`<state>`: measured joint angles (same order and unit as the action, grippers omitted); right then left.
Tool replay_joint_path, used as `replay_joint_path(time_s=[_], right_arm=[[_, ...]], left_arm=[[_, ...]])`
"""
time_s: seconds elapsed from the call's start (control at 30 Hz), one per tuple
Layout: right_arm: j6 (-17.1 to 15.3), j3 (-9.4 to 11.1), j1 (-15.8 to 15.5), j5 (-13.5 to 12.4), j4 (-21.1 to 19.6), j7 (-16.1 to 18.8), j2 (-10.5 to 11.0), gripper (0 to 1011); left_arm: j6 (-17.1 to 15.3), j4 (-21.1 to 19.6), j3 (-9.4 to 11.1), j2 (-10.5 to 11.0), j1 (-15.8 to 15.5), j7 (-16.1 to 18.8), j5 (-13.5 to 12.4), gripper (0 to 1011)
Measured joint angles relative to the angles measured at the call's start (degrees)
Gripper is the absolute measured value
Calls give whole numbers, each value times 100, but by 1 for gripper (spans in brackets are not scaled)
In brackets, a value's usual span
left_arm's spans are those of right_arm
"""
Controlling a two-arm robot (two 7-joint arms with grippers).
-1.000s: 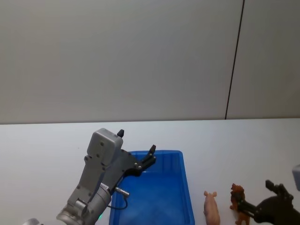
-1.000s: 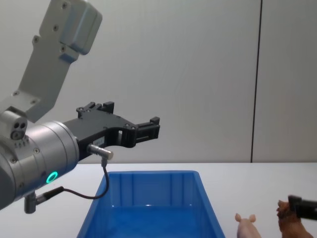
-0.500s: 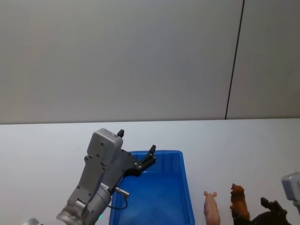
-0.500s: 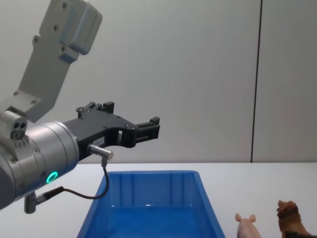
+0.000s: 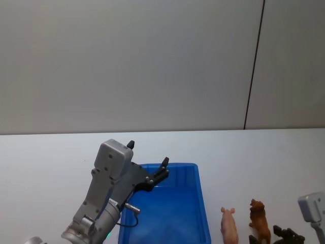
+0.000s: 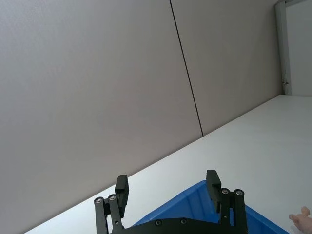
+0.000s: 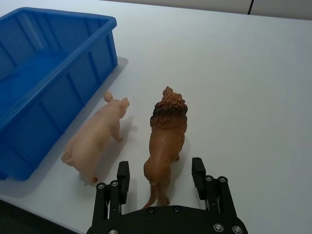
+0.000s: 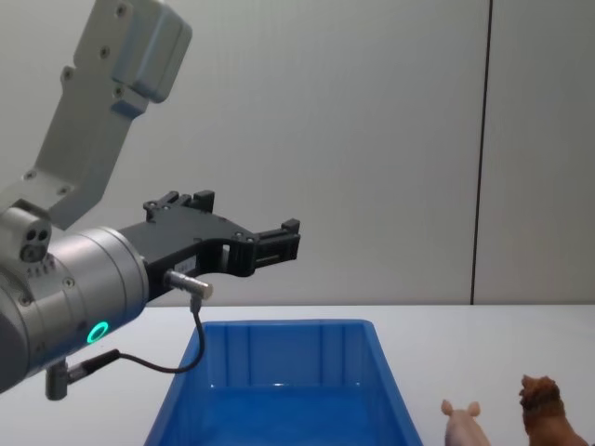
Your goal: Pick up the two dolls from the table and place them into the box.
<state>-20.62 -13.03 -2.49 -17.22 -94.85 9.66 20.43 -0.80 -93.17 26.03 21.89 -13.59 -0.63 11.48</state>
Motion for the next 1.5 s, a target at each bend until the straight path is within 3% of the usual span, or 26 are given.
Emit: replay_joint_path(time_s=[0.2,0.23,0.37,0.5,0.6,1.07,1.5], right_arm=[[-59,-3,24,-33,47,22,-26,644],[-62,-3,27,-37,49,22,-28,566],[-67,-1,40,-52,54,19,-39,487],[-40,6,50,-54,50,-22,-47,327],[28,17,57,-44,23,-74,-55,279],[524,46,180,188,-190,-234,-106,276],[683,-48,635,369,-329,330,-324,276]], left_arm=[[0,0,0,0,0,0,0,1003],[0,0,0,0,0,0,0,1003],[0,0,0,0,0,0,0,1003],[0,0,0,0,0,0,0,1003],[0,0,0,0,0,0,0,1003],[0,0,0,0,0,0,0,1003],[0,0,0,0,0,0,0,1003]])
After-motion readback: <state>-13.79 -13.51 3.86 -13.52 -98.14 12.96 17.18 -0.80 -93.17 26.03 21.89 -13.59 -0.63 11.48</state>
